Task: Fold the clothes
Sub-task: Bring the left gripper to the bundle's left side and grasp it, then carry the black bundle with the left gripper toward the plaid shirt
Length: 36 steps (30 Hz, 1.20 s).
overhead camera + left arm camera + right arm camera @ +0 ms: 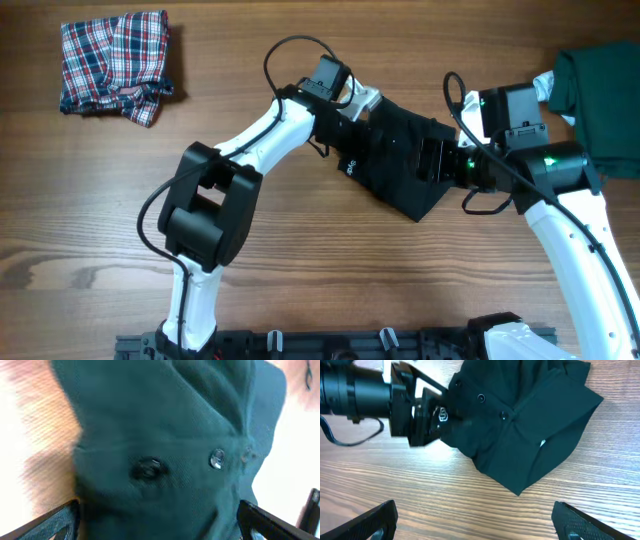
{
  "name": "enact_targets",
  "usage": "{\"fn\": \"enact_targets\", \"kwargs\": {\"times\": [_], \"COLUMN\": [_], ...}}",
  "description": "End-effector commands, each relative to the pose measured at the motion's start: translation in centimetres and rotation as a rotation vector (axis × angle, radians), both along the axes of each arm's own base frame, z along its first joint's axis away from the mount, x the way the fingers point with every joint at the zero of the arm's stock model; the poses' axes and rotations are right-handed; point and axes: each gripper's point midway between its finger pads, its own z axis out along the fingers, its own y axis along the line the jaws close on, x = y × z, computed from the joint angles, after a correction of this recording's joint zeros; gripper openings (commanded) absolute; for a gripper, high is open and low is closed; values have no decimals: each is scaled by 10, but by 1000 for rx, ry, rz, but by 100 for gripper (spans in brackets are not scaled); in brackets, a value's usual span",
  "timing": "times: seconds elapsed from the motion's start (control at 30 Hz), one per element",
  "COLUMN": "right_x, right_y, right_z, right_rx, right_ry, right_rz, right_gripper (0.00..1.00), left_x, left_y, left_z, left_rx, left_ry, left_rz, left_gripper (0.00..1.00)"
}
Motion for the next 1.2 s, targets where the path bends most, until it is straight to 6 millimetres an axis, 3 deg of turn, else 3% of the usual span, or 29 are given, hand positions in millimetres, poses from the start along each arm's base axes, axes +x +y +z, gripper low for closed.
{"fn": "enact_targets", "kwargs": {"times": [0.0, 0.17, 0.33, 0.6, 0.87, 0.93, 1.17], "right_x": [1, 1, 0, -2, -2, -2, -2], "right_y": [1, 1, 1, 0, 0, 0, 0], "right_z": [12, 12, 12, 11, 11, 11, 11], "right_rx": [9, 16, 18, 15, 15, 15, 14], "right_ry": [-44, -40, -37, -29, -29, -30, -30], "right_rz": [20, 5, 2, 3, 4, 4, 5], "right_gripper": [100, 100, 100, 100, 100, 100, 100], "left_x": [11, 11, 3, -57, -68, -68, -58], "left_y": [15, -11, -19, -46, -50, -51, -59], "left_z": [-10, -24, -23, -25, -26, -25, -21], "left_rx": [35, -56, -117, -116, -106, -107, -137], "left_ry": [52, 45, 78, 241, 268, 265, 240], "left_rz": [92, 34, -11, -114, -124, -125, -100], "left_gripper": [100, 100, 100, 100, 92, 86, 20]}}
